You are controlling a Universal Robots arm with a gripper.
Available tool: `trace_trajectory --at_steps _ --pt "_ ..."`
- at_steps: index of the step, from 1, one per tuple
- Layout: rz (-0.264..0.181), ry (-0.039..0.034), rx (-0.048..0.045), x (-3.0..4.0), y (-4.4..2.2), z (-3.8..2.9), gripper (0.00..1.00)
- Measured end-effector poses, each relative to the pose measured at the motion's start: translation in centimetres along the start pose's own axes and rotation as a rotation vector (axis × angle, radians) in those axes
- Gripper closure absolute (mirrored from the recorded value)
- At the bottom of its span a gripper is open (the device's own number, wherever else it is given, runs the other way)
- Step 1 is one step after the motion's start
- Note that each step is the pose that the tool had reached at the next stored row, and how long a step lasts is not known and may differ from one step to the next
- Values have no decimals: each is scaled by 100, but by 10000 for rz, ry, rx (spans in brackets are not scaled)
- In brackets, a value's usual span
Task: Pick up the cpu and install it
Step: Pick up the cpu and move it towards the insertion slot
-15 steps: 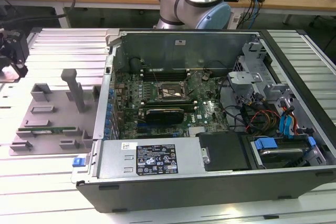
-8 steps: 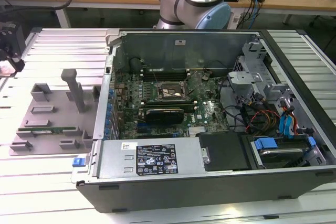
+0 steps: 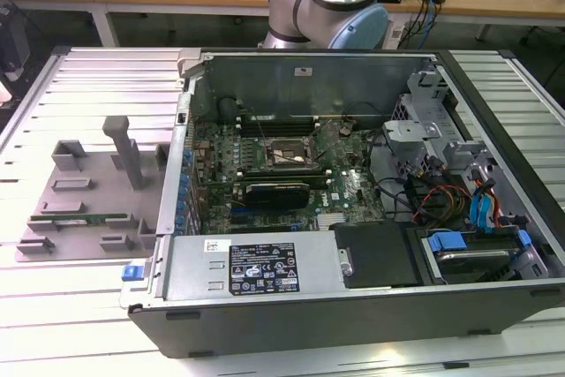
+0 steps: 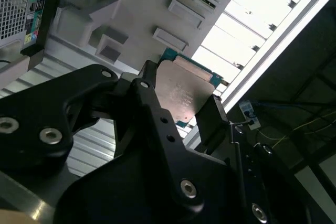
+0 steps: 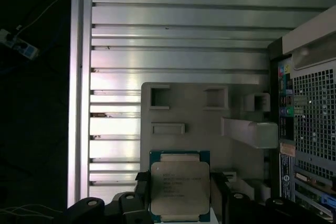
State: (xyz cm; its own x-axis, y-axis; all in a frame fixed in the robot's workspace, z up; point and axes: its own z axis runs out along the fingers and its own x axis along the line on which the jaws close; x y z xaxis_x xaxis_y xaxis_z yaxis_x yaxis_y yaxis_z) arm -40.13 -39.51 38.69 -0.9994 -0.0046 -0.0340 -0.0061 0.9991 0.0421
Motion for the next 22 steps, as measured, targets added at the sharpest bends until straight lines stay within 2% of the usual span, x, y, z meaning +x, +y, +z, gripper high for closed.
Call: trace_trajectory --at_steps 3,9,11,12,15,18,22 --pt "1 3 3 -17 0 -2 45" --pt "0 1 1 -136 -1 4 45" --pt "0 1 1 -232 -1 7 45" --pt "1 1 1 -301 -2 9 45" --pt "-1 1 1 -415 -3 13 45" --pt "1 1 2 -584 -3 19 45" --pt "-1 2 2 -720 -5 23 45"
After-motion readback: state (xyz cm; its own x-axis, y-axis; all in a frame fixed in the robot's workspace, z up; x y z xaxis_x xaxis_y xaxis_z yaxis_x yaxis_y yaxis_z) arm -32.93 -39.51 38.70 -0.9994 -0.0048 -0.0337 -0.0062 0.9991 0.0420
